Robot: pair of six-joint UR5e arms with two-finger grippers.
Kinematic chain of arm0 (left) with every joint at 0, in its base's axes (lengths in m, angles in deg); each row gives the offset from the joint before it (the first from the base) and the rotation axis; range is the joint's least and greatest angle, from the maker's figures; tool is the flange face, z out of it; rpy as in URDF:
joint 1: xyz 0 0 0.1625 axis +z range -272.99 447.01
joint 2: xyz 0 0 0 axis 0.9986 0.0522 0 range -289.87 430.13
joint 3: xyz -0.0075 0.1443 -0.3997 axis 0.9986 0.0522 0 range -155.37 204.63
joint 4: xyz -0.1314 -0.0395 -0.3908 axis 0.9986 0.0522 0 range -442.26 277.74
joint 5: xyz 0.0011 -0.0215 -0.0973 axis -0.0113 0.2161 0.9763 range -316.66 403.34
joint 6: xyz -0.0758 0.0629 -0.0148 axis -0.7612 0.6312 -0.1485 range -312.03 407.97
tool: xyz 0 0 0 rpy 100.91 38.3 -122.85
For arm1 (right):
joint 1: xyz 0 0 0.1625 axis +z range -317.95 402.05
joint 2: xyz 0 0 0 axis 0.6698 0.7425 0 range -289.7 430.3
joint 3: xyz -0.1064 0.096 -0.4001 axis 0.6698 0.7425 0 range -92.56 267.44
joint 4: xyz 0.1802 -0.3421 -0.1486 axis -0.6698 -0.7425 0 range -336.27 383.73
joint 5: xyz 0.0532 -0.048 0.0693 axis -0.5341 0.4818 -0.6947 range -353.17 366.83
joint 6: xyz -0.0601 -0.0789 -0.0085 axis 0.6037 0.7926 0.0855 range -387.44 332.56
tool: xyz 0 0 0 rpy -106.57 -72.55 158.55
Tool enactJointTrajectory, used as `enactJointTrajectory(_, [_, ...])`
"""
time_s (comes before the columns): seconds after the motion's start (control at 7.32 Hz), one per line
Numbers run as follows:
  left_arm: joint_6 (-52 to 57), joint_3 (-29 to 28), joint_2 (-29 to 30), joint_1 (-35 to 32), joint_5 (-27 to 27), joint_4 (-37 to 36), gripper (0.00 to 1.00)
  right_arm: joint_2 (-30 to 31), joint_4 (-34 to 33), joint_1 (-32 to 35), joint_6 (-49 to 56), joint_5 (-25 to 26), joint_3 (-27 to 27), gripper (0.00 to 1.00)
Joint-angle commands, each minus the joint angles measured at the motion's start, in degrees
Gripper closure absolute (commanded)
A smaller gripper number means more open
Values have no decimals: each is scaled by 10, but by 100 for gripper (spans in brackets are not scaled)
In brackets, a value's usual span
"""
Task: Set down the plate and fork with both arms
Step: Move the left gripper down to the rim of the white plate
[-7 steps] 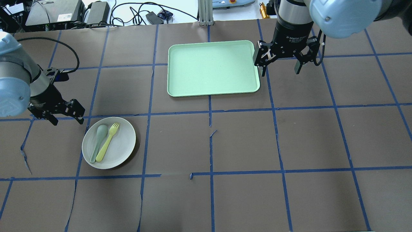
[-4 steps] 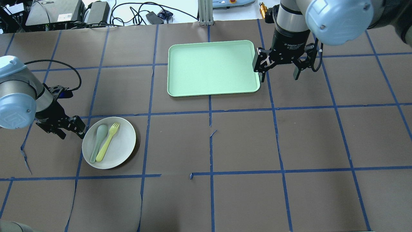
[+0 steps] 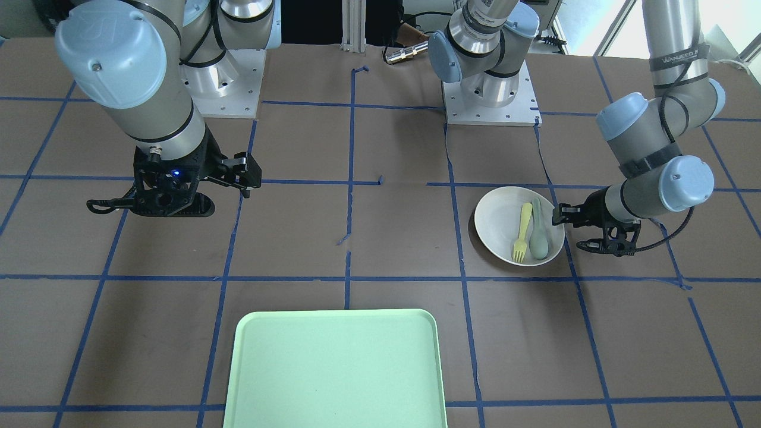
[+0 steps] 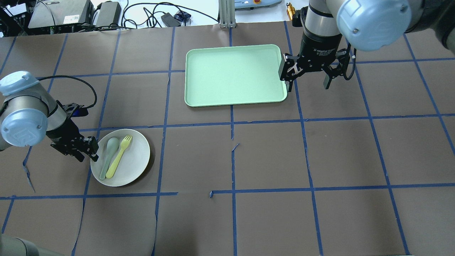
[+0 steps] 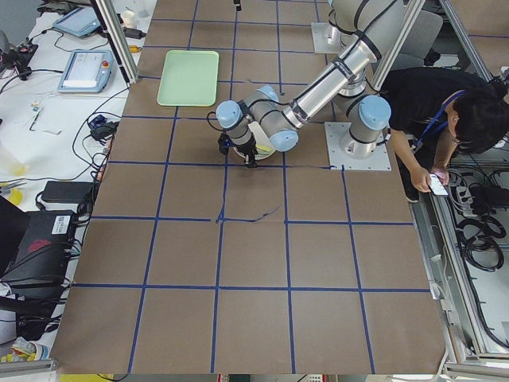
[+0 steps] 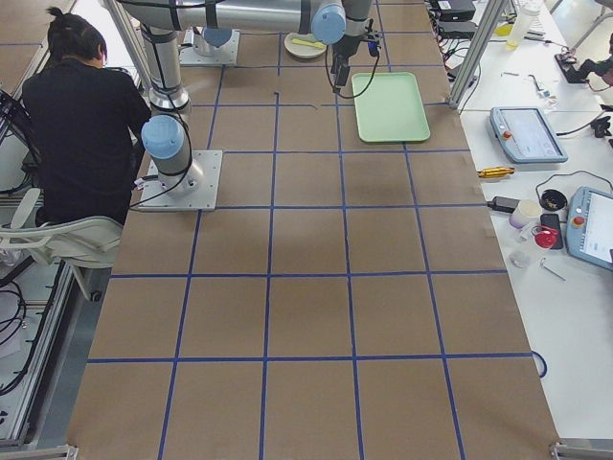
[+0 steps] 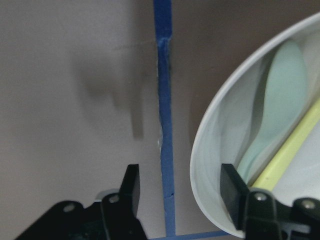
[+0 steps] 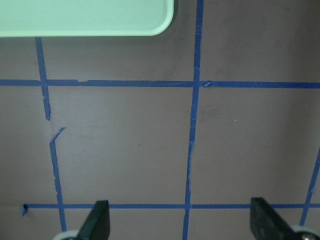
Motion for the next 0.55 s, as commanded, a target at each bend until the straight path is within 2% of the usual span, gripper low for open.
enactJointTrajectory(0.0, [5,6,11,-1,0,0,67,0,-1,0,0,0,0,0])
enactJointTrajectory(0.14, [20,5,11,-1,0,0,97,0,-1,0,0,1,0,0])
enactJointTrajectory(0.41, [33,-1,2,-5,0,1,100,-1,-1,-1,1,7,-1,0])
